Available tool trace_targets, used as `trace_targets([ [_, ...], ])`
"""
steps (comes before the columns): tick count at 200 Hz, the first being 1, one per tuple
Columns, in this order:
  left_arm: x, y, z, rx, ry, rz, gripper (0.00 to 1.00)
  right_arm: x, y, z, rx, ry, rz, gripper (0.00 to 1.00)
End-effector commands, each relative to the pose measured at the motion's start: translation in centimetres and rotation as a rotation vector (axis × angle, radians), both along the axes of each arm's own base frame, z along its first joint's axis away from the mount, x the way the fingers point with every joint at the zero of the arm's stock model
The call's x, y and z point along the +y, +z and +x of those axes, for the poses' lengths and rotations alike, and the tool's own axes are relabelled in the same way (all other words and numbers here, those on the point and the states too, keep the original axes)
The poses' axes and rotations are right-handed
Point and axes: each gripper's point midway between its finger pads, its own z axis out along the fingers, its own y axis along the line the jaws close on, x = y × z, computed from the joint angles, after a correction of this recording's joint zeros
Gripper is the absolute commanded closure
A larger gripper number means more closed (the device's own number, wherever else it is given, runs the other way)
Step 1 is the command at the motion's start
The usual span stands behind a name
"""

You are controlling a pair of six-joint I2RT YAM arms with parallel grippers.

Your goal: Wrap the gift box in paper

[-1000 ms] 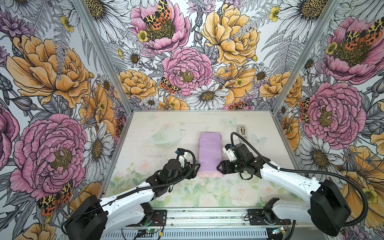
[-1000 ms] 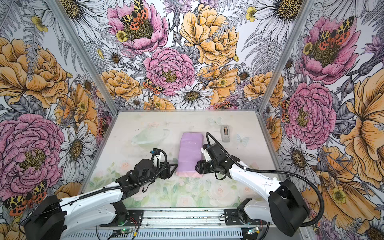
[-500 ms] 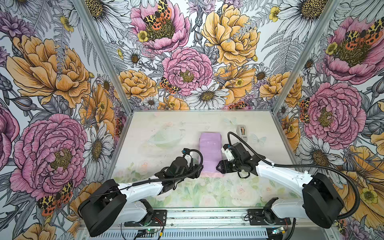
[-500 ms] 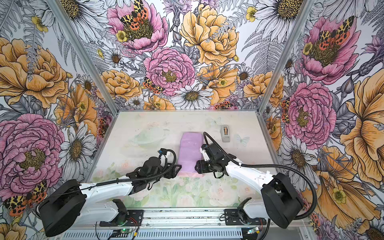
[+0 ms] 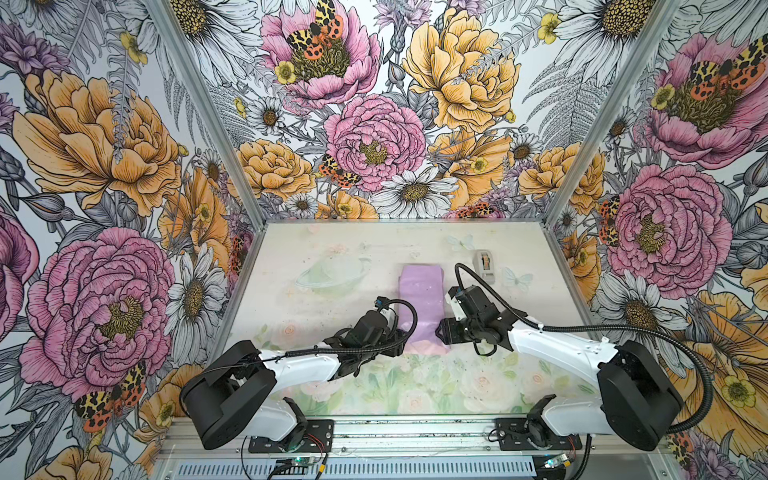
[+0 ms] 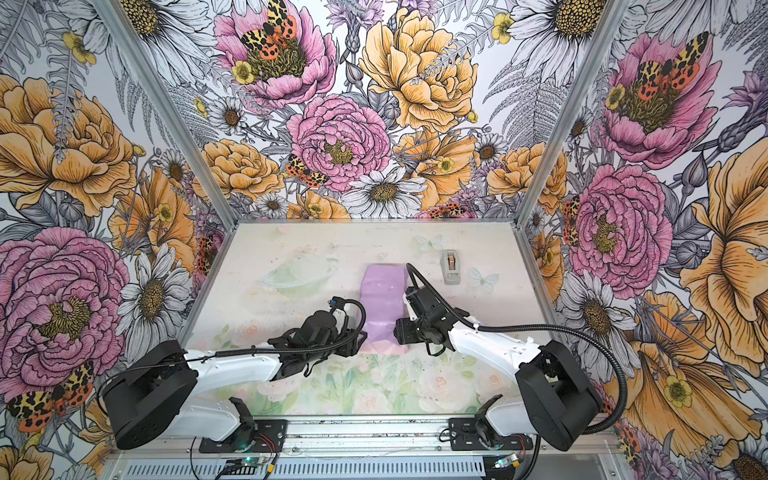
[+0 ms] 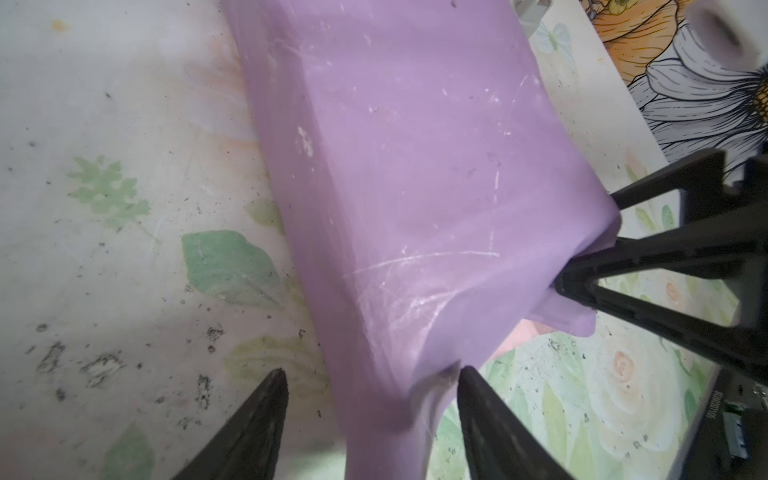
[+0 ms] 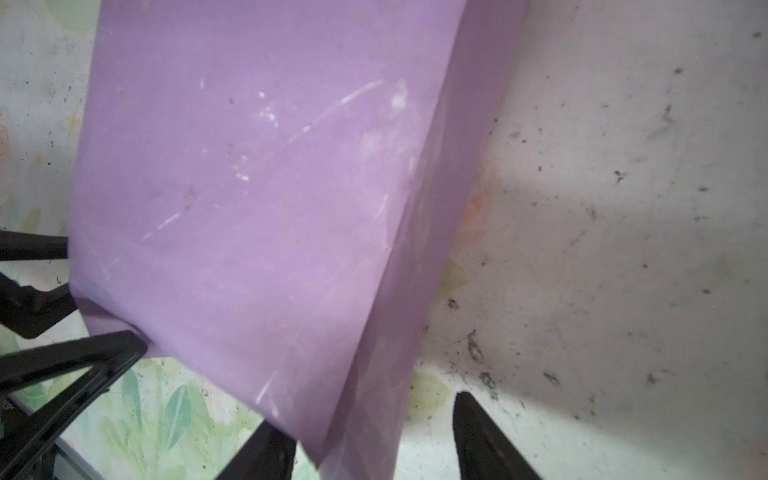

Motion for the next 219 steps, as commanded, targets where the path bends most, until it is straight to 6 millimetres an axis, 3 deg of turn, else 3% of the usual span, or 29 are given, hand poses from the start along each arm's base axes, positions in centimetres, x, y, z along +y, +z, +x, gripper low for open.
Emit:
trace_targets([
  [1,0.2,-0.1,0.3,-0.031,0.007,0.071,0.37,-0.1,-0.4,0.5,-0.03,-0.032,-0.01,0.41],
  [83,0.1,-0.6,0.3,-0.057,0.022,0.149,0.54,0.7,-1.3,0.4,-0.039,-0.049,-0.017,0.44],
  [168,0.3,0.4,0.7,-0.117,0.072,0.187,0.68,0.4,-1.8,1.2,-0.095,-0.133,-0.01,0.66],
  [219,0.7,0.0,0.8,-0.121,0.094,0.205,0.74,0.3,-2.3,1.2,-0.105,-0.156,-0.008,0.72],
])
